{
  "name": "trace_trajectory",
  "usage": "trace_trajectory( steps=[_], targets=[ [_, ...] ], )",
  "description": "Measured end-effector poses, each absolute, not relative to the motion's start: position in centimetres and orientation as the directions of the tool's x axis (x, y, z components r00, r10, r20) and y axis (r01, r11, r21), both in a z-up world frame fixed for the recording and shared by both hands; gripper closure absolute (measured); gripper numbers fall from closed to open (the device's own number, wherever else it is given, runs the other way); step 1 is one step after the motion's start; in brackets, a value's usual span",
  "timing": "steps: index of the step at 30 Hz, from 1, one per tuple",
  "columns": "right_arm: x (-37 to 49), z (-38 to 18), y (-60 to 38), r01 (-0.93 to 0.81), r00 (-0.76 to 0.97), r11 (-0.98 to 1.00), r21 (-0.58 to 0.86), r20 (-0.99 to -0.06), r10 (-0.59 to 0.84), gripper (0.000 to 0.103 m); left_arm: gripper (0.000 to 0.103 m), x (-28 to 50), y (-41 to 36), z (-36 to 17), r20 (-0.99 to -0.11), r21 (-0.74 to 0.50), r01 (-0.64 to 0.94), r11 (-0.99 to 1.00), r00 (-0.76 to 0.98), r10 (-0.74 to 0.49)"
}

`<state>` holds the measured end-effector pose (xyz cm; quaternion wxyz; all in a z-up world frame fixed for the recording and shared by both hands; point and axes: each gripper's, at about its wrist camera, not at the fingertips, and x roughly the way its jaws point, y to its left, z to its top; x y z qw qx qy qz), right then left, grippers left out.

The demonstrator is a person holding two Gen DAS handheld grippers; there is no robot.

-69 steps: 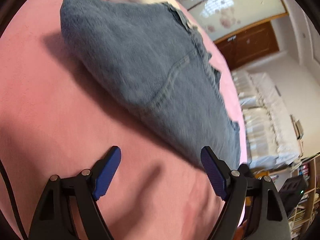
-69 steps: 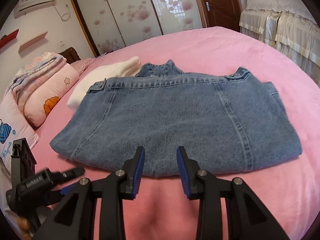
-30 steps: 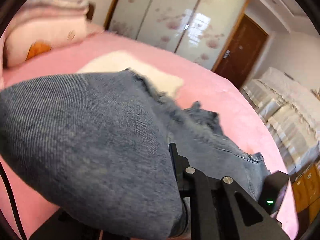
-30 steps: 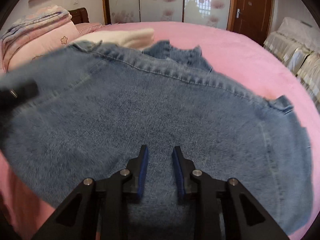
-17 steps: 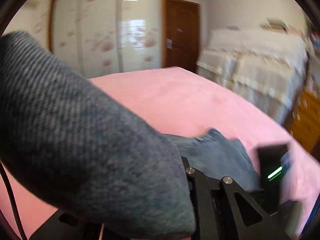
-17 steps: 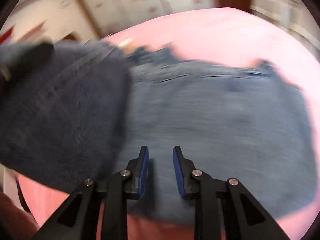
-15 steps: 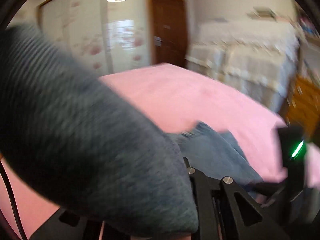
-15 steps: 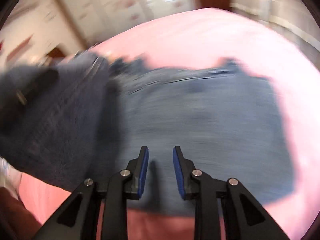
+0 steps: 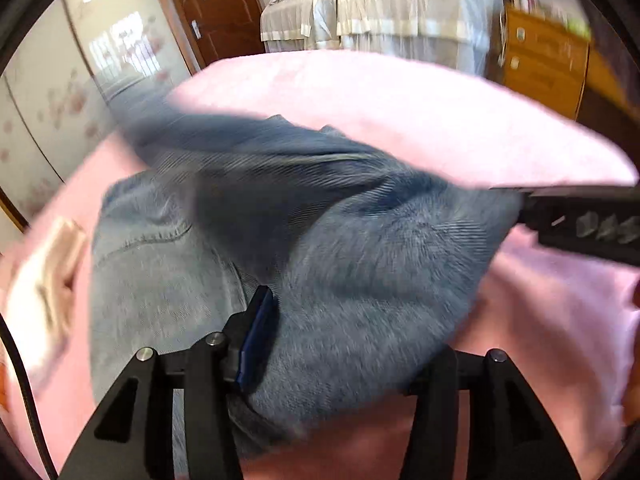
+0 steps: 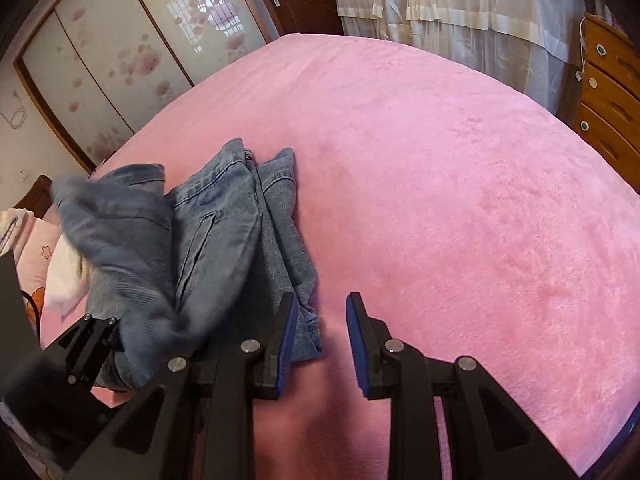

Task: Fold large clothes
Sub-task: 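Fold the jacket over onto itself with the left tool toward the right tool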

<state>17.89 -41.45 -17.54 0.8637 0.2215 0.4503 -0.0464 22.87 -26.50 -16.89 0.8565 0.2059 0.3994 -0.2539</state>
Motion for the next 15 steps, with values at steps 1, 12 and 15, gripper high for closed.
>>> trace_trajectory(
  steps=[1,12,15],
  targets=[
    [17.4,-17.1,-40.8,0.27,0.595,0.9,0.342,-0.794,0.124,0.077,0.052,22.6,-25.7,-16.4,-0.788,0.115,0.596,0.795,0.542,-0.293],
    [17.0,-13.7,-40.9,0.197,0.682,0.9,0.39,-0.713,0.16,0.077,0.032,19.2,-14.7,-14.1,-0.738,-0.183,0.412,0.893,0.543,-0.402],
    [17.0,-14.1,-41.6,0.182,0.654,0.879,0.441,-0.722,0.226,0.07,0.032,19.9,-11.2,-14.4,-0.744,-0.222,0.291,0.931,0.566,-0.355]
  ],
)
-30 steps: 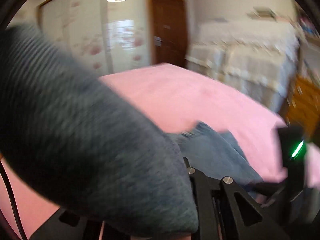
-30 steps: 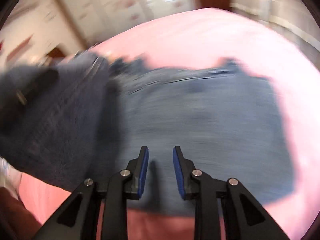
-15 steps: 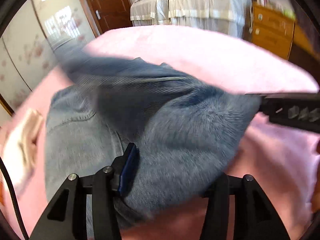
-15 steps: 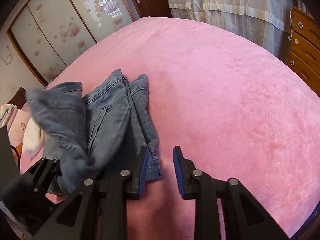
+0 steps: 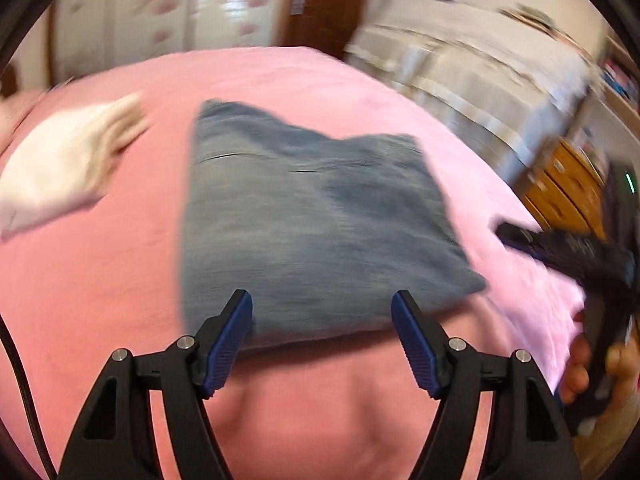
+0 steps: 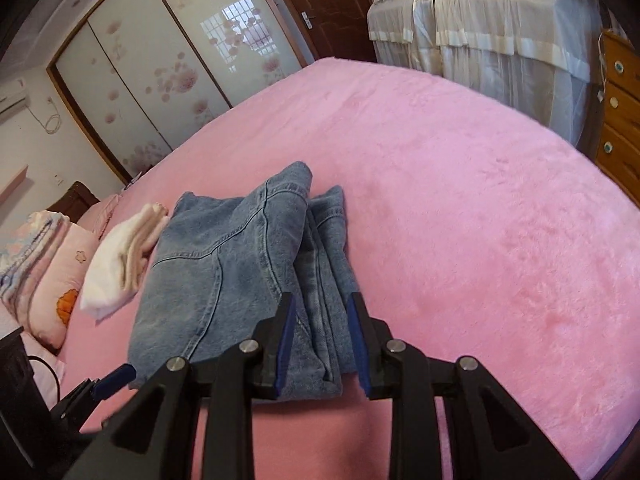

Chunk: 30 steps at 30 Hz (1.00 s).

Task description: Fold large clothes

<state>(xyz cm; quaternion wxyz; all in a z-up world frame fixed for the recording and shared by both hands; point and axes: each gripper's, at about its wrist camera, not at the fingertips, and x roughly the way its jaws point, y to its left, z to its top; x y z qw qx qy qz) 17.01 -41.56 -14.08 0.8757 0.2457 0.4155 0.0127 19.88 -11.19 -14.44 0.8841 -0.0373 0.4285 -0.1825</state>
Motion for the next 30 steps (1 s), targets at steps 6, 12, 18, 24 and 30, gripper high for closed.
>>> trace_trajectory(
  steps=[6,12,18,24,30],
  targets=[
    [17.3,-16.6,-40.9,0.179,0.57,0.848,0.499,-0.755,0.324,0.07,0.032,23.2,-6.2,-16.6,-0.769,-0.313,0.106,0.944,0.555,-0.317],
    [17.3,-19.2,-40.9,0.219,0.535,0.791,0.571,-0.748,0.392,0.068,0.032,24.6,-4.9,-18.7,-0.79,-0.342,0.057,0.938,0.522,-0.32],
    [17.2,-20.5,-41.7,0.258,0.538,0.716,0.649,-0.712,0.452,0.06,0.032,24.7,-5.4,-18.5,-0.783,-0.36,0.06,0.931,0.523,-0.336],
    [16.7,-21.4,-42.2,0.309,0.528,0.668,0.677,-0.706,0.472,0.058,0.032,24.8,-6.0,-18.5,-0.783,-0.373,0.062,0.926,0.514,-0.35],
    [16.9,-20.0,-41.4,0.249,0.573,0.669,0.701,-0.663,0.482,0.055,0.032,24.9,-6.5,-18.7,-0.784,-0.378,0.064,0.923,0.508,-0.357]
  ],
)
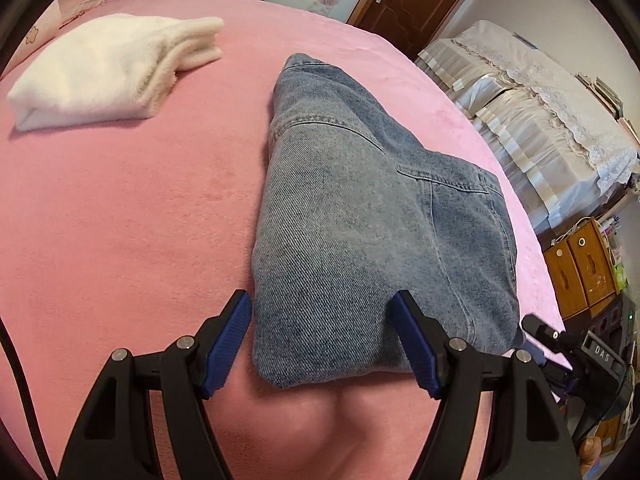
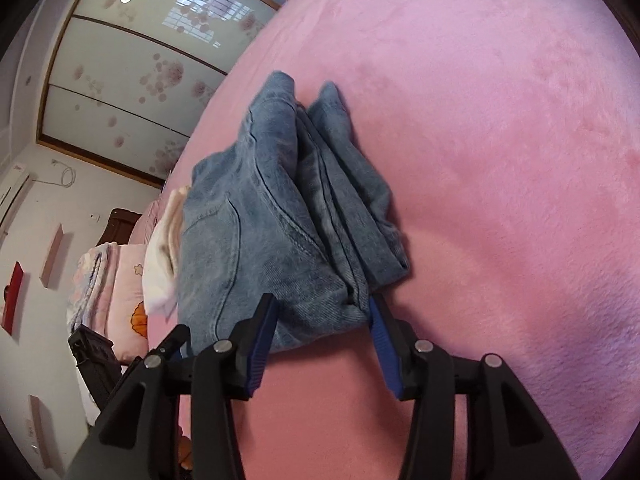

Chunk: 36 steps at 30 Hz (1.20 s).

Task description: Fold large clothes

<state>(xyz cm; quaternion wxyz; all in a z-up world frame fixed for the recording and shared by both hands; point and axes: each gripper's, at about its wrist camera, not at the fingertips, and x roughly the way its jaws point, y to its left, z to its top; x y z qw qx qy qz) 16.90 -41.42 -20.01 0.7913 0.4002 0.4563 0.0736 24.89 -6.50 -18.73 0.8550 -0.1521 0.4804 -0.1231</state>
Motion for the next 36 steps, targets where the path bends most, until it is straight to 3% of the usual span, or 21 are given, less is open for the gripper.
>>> trace_trajectory(
  steps=[5,8,13,16,18,22,23,27,28,30,32,36],
  targets=[
    [19.0,-21.3,-41.0,0.238,0.554,0.674,0.699,-0.668,0.497,0.058,0.032,25.1,-7.0,-18.8,-0.787,-0.368,0.07,0.927,0.508,-0.35],
    [19.4,-19.9,-40.3,0.189,0.55,0.764,0.617,-0.711,0.438,0.083,0.032,25.2,-7.5,-18.5,-0.79,-0.353,0.072,0.933,0.511,-0.339],
    [19.3,-13.8,-40.0,0.092,0.671,0.872,0.481,-0.677,0.303,0.087,0.029,25.4,-8.9,-17.9,-0.769,-0.358,0.095,0.929,0.534,-0.352],
    [20.8,-16.4,-40.4,0.165,0.607,0.894,0.417,-0.757,0.242,0.088,0.025,25.7,-10.2,-18.9,-0.798,-0.281,0.104,0.954,0.527,-0.293],
    [21.4,-19.1,-40.6,0.204,0.544,0.911,0.359,-0.815,0.199,0.09,0.023,25.9,-10.4,-19.8,-0.811,-0.303,0.099,0.948,0.496,-0.312],
    [20.5,-19.9,-41.5,0.248,0.537,0.901,0.357,-0.825,0.179,0.091,0.023,25.7,-10.3,-19.6,-0.817,-0.304,0.11,0.946,0.481,-0.318],
    [20.4,-19.7,-41.5,0.256,0.533,0.906,0.338,-0.831,0.16,0.098,0.023,25.6,-10.1,-19.4,-0.819,-0.303,0.108,0.947,0.478,-0.317],
    [20.3,-17.9,-41.9,0.229,0.526,0.912,0.341,-0.832,0.178,0.098,0.023,25.4,-9.6,-18.6,-0.822,-0.309,0.128,0.942,0.462,-0.332],
    [20.3,-16.8,-41.9,0.208,0.549,0.916,0.344,-0.816,0.182,0.097,0.023,25.3,-9.4,-18.2,-0.82,-0.309,0.137,0.941,0.463,-0.336],
    [20.8,-14.5,-41.9,0.182,0.601,0.914,0.362,-0.777,0.188,0.086,0.023,24.9,-9.2,-17.0,-0.806,-0.306,0.161,0.938,0.482,-0.345],
    [22.1,-12.6,-41.6,0.154,0.64,0.904,0.398,-0.738,0.216,0.05,0.023,25.0,-9.1,-15.7,-0.788,-0.306,0.175,0.936,0.505,-0.352],
    [26.6,-11.9,-40.4,0.13,0.656,0.916,0.381,-0.725,0.208,0.047,0.023,27.6,-8.3,-14.0,-0.77,-0.274,0.166,0.947,0.552,-0.319]
  ],
)
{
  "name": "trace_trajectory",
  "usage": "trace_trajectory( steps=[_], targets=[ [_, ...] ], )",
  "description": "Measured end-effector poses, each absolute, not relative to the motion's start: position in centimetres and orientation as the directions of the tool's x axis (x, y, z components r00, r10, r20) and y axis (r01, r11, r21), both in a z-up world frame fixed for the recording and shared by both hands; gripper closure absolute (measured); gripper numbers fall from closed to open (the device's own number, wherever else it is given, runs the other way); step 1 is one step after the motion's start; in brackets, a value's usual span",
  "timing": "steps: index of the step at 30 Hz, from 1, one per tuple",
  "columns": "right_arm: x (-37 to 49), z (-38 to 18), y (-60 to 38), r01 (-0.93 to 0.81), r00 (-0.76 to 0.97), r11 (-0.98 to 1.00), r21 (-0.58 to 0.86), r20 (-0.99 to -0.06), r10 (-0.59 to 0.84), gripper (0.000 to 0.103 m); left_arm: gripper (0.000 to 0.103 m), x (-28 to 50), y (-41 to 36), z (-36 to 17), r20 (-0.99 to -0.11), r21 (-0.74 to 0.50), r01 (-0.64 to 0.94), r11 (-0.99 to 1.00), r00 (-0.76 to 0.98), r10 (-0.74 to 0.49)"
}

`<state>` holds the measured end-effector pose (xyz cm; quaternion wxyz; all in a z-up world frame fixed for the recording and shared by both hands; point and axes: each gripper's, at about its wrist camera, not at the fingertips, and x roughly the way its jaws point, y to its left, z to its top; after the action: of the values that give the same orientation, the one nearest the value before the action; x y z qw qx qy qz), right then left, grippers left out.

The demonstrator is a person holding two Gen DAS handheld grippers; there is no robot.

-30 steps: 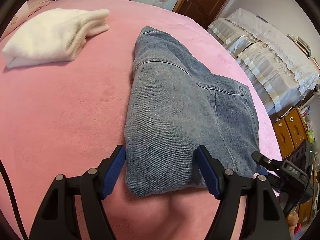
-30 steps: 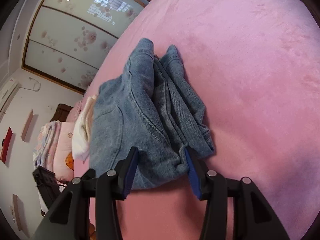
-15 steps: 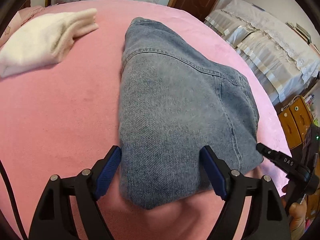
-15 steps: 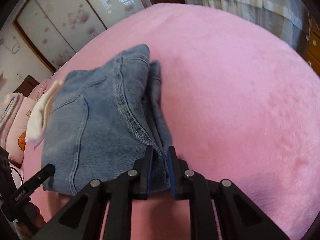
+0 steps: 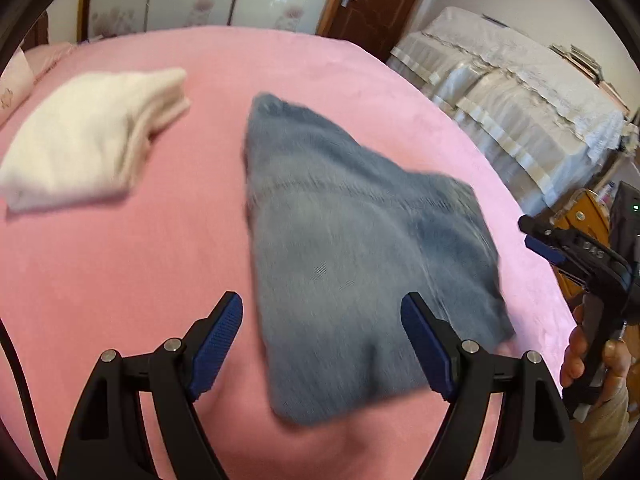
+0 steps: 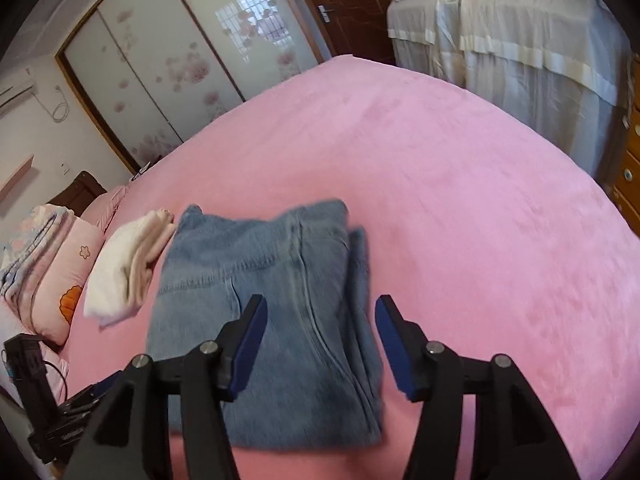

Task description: Fold large clothes

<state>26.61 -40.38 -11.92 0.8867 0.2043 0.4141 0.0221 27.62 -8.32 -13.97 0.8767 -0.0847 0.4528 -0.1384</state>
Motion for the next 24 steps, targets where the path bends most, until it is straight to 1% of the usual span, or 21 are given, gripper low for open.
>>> trace_trajectory(
  steps=[4,6,7,8,9,10,12,13,15,16,17,19,21,24],
  targets=[
    [32.0,-15.3,-40.4,0.169,0.593,0.905,0.39,-0.774,0.223,0.047,0.023,31.5,-8.0,-14.4,-0.787,-0.212,0.14,0.967,0.563,-0.254],
    [34.0,-17.4,-40.6,0.197,0.561,0.901,0.387,-0.798,0.221,0.047,0.026,33.2,-7.9,-15.3,-0.802,-0.186,0.123,0.975,0.554,-0.223],
    [34.2,-18.3,-41.0,0.195,0.548,0.893,0.406,-0.8,0.245,0.055,0.029,33.8,-8.0,-15.7,-0.809,-0.184,0.12,0.976,0.545,-0.22],
    [34.6,-18.8,-41.0,0.183,0.538,0.893,0.412,-0.802,0.26,0.074,0.031,34.4,-8.1,-16.2,-0.818,-0.194,0.118,0.974,0.528,-0.227],
    [34.6,-18.5,-40.9,0.174,0.554,0.915,0.365,-0.804,0.216,0.077,0.032,34.7,-8.3,-16.7,-0.821,-0.202,0.121,0.972,0.521,-0.236],
    [34.6,-18.2,-40.5,0.164,0.574,0.938,0.306,-0.803,0.161,0.093,0.032,35.0,-8.4,-17.0,-0.82,-0.208,0.123,0.971,0.519,-0.241],
    [35.1,-19.0,-40.3,0.138,0.573,0.957,0.255,-0.809,0.133,0.093,0.03,35.3,-9.0,-18.3,-0.821,-0.219,0.117,0.969,0.514,-0.248],
    [35.6,-20.3,-40.3,0.145,0.539,0.961,0.237,-0.833,0.124,0.092,0.03,35.4,-9.2,-18.8,-0.822,-0.237,0.111,0.965,0.507,-0.26],
    [36.0,-21.0,-40.3,0.144,0.518,0.966,0.212,-0.849,0.109,0.091,0.029,35.6,-9.0,-19.4,-0.819,-0.283,0.086,0.955,0.497,-0.287],
    [35.9,-20.7,-40.6,0.156,0.517,0.964,0.215,-0.849,0.106,0.09,0.029,35.6,-8.9,-19.5,-0.82,-0.293,0.077,0.953,0.492,-0.292],
    [35.8,-20.2,-40.7,0.169,0.522,0.961,0.22,-0.847,0.102,0.084,0.029,35.6,-8.8,-19.4,-0.822,-0.296,0.069,0.953,0.49,-0.291],
    [35.1,-18.2,-40.4,0.193,0.556,0.965,0.175,-0.83,0.039,0.078,0.029,35.3,-8.8,-18.8,-0.824,-0.275,0.082,0.958,0.494,-0.279],
    [34.1,-16.2,-39.6,0.184,0.601,0.975,0.124,-0.799,-0.012,0.078,0.029,34.9,-9.1,-17.7,-0.816,-0.238,0.097,0.966,0.519,-0.253],
    [33.9,-14.0,-37.1,0.091,0.655,0.99,0.109,-0.756,0.023,0.078,0.029,34.9,-10.0,-15.9,-0.782,-0.245,0.119,0.962,0.563,-0.268]
  ],
)
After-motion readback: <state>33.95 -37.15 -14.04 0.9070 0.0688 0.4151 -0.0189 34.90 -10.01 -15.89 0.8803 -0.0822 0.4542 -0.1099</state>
